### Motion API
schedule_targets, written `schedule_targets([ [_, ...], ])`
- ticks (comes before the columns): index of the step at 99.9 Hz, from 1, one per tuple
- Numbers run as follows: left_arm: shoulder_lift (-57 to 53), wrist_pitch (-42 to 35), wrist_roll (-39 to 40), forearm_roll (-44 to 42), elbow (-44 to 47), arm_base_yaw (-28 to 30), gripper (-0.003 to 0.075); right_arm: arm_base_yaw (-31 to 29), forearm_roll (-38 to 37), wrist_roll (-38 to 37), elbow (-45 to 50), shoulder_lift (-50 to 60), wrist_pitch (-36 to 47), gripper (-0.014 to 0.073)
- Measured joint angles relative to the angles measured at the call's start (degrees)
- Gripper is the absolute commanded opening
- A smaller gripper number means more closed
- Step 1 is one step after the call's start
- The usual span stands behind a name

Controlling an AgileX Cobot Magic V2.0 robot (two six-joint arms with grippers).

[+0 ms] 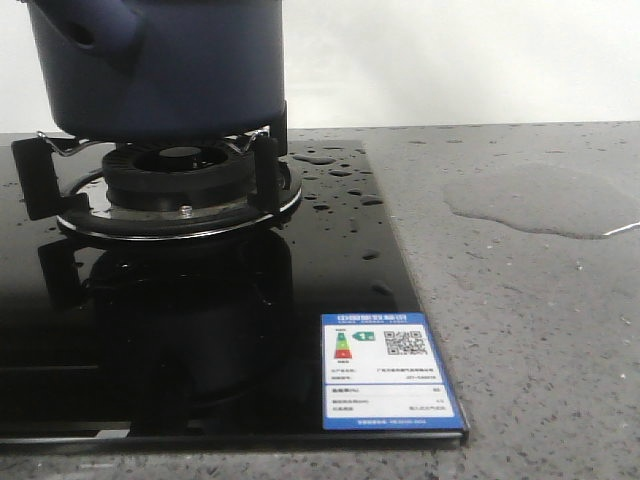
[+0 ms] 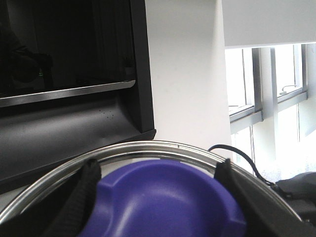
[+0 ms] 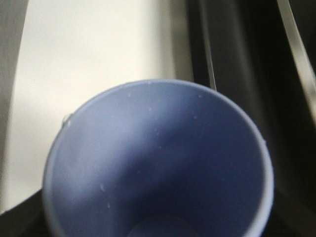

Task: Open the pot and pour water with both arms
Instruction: 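Tilt the cup with the right gripper to pour water into the pot, then set the empty cup back on the counter and open the right gripper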

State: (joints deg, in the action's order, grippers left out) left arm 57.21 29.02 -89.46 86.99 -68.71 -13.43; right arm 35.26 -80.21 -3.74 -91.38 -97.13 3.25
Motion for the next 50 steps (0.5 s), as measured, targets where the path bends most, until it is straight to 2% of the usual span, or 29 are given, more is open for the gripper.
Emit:
schedule_targets([
  [12,0.0,0.0,0.0,-0.44,0.0,0.0,0.0187,1.42,9.58,-10.11,0.0,0.73,-10.61,0.0245],
  [23,0.0,0.0,0.0,-0.79,0.0,0.0,0.0187,2.18,18.65,-12.82,0.0,3.38,-23.77,0.0245],
  [30,0.0,0.0,0.0,-1.02,0.0,0.0,0.0187,1.19,24.19,-13.37,0.82,6.01,-28.81,0.0245],
  [38,0.0,0.1,0.0,-1.26,0.08,0.0,0.0187,-2.1,30.41,-13.97,4.54,10.4,-28.85,0.0245],
  [50,0.0,0.1,0.0,-2.14,0.08,0.0,0.0187,-9.3,36.73,-17.23,15.59,17.42,-20.62,0.0245],
])
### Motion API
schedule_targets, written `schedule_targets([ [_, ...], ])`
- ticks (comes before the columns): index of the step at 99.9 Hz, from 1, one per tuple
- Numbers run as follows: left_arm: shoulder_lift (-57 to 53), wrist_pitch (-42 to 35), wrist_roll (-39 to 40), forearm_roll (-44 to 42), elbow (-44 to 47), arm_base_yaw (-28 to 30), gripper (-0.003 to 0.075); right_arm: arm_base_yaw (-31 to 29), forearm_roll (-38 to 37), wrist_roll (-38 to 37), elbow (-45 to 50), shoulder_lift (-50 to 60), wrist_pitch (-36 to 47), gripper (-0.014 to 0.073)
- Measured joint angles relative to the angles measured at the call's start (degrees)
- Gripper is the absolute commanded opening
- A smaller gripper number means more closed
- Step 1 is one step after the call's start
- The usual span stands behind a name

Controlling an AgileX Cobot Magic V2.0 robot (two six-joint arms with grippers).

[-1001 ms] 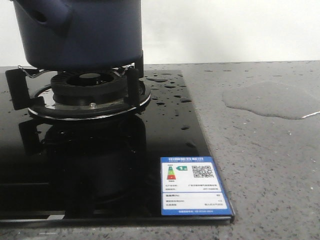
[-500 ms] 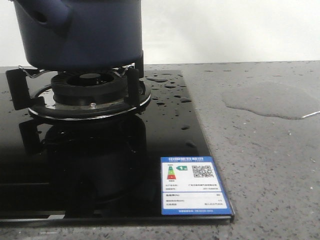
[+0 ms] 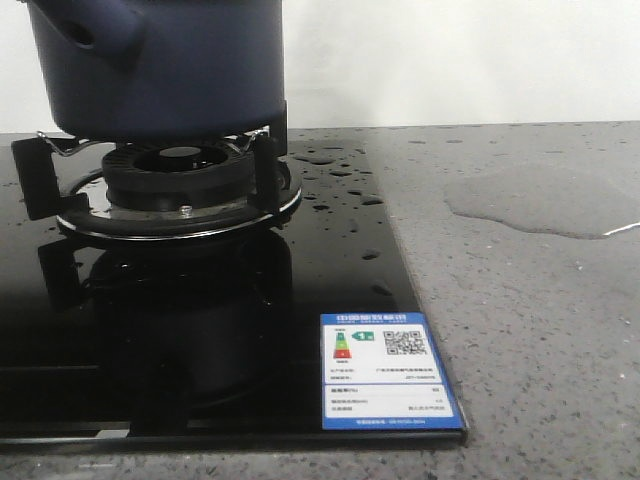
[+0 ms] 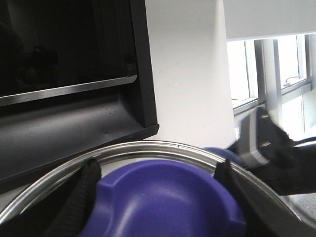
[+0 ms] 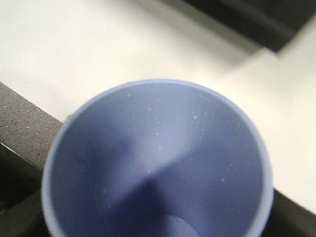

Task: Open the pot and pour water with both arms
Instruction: 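Set the empty cup back on the counter and open the right gripper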

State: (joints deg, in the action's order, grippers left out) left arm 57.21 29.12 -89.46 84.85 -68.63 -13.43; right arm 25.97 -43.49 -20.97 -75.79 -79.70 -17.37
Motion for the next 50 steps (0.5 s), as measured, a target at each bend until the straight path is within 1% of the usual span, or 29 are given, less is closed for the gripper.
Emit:
schedule_targets([
  [14,0.0,0.0,0.0,-0.28,0.25,0.0,0.0187,-9.59,1.8,-6.01,17.12,6.54,17.37,0.0245],
  [19,0.0,0.0,0.0,-0.38,0.38,0.0,0.0187,-12.51,2.15,-7.02,22.69,7.6,24.81,0.0246],
  [26,0.0,0.0,0.0,-0.4,0.38,0.0,0.0187,-15.79,2.91,-7.79,29.32,8.03,31.67,0.0246],
  [31,0.11,0.0,0.0,-0.4,0.38,0.0,0.0187,-17.25,3.19,-7.9,33.4,8.03,34.39,0.0246],
  [38,0.23,0.0,0.0,-0.4,0.4,0.0,0.0187,-18.14,3.32,-8.12,37.1,7.9,36.18,0.0246],
  [50,0.73,0.0,0.0,-0.4,1.55,0.0,0.0187,-18.51,3.32,-8.12,40.3,7.18,37.12,0.0252],
])
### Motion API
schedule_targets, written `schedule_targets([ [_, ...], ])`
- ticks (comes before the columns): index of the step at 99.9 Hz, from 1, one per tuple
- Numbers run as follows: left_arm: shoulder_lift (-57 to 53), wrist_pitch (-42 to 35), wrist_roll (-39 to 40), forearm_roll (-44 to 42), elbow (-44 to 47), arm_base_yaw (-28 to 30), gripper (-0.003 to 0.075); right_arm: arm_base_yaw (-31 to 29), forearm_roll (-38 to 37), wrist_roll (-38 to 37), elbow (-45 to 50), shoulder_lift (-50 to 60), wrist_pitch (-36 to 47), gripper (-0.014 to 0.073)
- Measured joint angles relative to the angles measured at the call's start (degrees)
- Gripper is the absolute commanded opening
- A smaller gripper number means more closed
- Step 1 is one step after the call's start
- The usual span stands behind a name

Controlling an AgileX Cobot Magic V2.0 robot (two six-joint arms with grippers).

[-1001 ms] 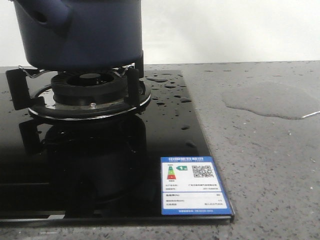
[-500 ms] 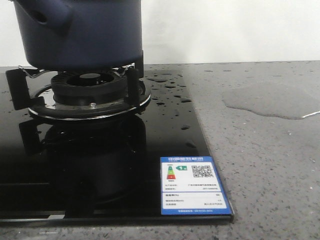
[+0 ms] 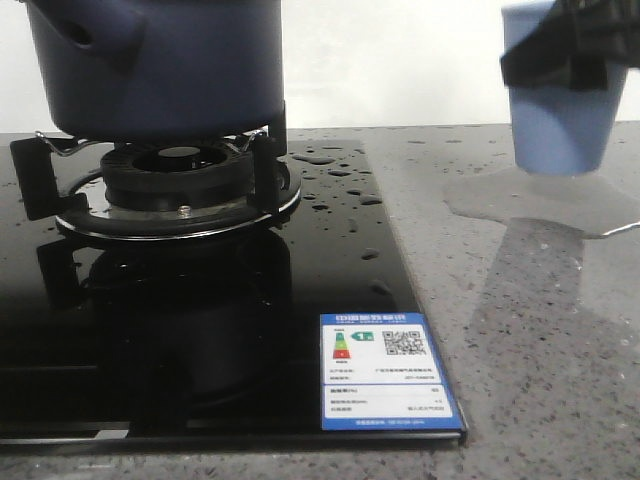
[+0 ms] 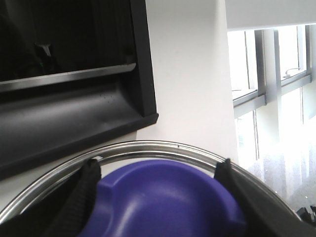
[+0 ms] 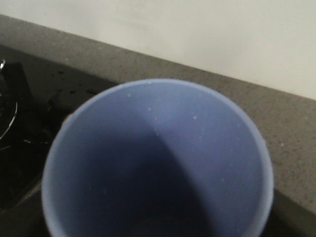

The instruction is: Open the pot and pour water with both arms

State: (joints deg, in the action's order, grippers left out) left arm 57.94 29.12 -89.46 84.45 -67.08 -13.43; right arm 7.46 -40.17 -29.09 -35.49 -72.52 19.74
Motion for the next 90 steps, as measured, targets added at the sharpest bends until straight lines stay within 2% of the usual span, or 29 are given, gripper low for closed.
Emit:
schedule_targets([
  [9,0.25,0.0,0.0,0.0,1.7,0.0,0.0187,0.0,0.0,0.0,0.39,-0.61,0.6,0.0322],
  [26,0.38,-0.1,0.0,0.24,5.37,0.0,0.0187,0.0,0.0,0.0,0.39,-0.73,2.57,0.0671],
  [51,0.73,0.05,0.0,3.68,8.81,0.0,0.0187,0.0,0.0,-0.4,0.39,0.53,3.51,0.0643],
  [70,3.87,1.48,0.0,4.04,8.79,0.0,0.0187,0.0,0.0,-0.63,0.39,9.97,5.4,0.0642],
  [76,5.31,1.6,0.0,4.04,8.79,0.0,0.0187,0.0,0.0,-0.63,0.39,13.66,6.04,0.0607],
  [81,6.71,1.6,0.0,4.13,8.79,0.0,0.0187,0.0,0.0,-0.77,0.39,16.89,6.36,0.0524],
  [86,8.2,1.6,0.0,4.13,8.93,0.0,0.0187,0.0,0.0,-1.09,0.39,20.01,6.36,0.0371],
  [90,9.53,1.6,0.0,4.13,8.93,0.0,0.0187,0.0,0.0,-1.54,0.39,22.43,5.89,0.0179],
])
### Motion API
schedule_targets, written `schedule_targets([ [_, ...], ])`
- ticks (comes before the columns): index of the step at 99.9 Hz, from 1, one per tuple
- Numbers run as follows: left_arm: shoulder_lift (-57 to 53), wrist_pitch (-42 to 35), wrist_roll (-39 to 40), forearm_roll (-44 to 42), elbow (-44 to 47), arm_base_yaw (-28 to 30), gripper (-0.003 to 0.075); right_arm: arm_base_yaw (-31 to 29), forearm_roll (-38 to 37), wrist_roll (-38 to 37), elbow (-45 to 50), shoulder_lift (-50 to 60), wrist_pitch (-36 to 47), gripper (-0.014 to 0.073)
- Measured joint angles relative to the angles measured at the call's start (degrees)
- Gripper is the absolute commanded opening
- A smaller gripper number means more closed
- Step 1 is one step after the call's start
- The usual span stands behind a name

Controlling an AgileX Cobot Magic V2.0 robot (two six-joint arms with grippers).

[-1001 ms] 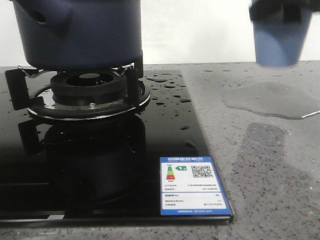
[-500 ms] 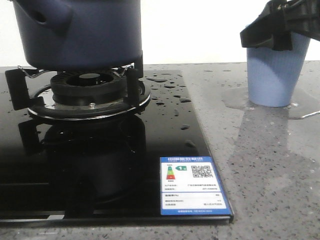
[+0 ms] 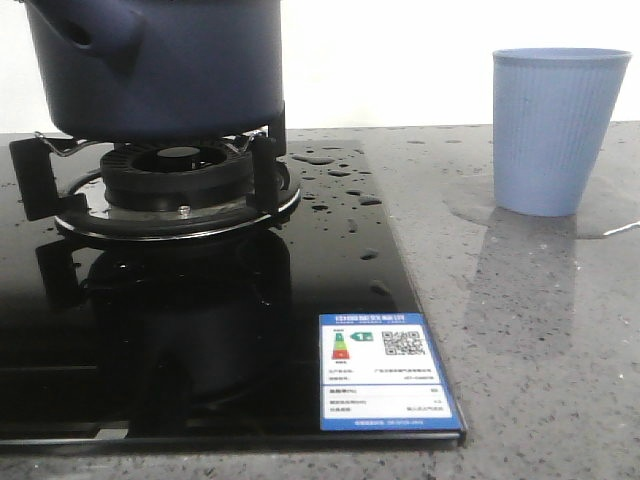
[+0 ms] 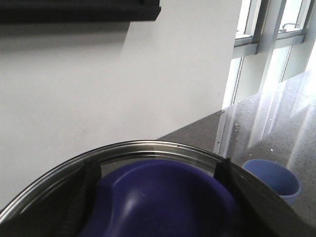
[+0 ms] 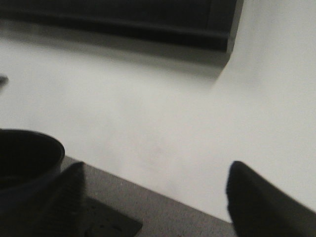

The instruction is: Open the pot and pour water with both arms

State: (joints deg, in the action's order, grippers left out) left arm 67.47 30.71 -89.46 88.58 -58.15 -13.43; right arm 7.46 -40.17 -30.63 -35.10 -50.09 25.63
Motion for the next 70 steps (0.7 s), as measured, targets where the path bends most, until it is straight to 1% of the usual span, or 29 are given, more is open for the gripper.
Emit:
schedule_targets([
  [1,0.42,0.0,0.0,0.0,0.0,0.0,0.0187,0.0,0.0,-0.03,0.0,0.78,-0.31,0.0109],
  [2,0.64,0.0,0.0,0.0,0.11,0.0,0.0187,0.0,0.0,-0.26,0.0,1.17,-0.49,0.0074],
  [3,0.86,0.0,0.0,0.0,0.1,0.0,0.0187,0.0,0.0,-0.28,0.0,1.57,-0.87,0.0002],
  [5,1.5,0.0,0.0,0.0,0.1,0.0,0.0187,0.0,0.0,-0.56,0.0,2.69,-1.56,-0.0068],
  [19,5.71,1.38,-1.67,0.03,0.12,0.0,0.0187,0.0,0.0,-1.7,0.0,8.98,-6.77,-0.0057],
  [31,9.0,1.63,-2.4,0.03,-1.77,-0.65,0.0187,0.0,0.12,-2.74,0.0,12.73,-9.85,-0.0057],
  [58,15.37,1.17,-2.9,0.26,-6.47,-1.28,0.0189,0.0,0.34,-3.42,0.0,16.52,-11.84,-0.0057],
  [66,16.43,0.99,-2.9,0.15,-6.61,-1.28,0.0217,0.0,0.34,-3.45,0.0,16.89,-12.48,-0.0057],
  [70,16.84,0.9,-2.99,0.15,-6.61,-1.28,0.0262,0.0,0.44,-3.55,0.0,17.02,-12.56,-0.0057],
])
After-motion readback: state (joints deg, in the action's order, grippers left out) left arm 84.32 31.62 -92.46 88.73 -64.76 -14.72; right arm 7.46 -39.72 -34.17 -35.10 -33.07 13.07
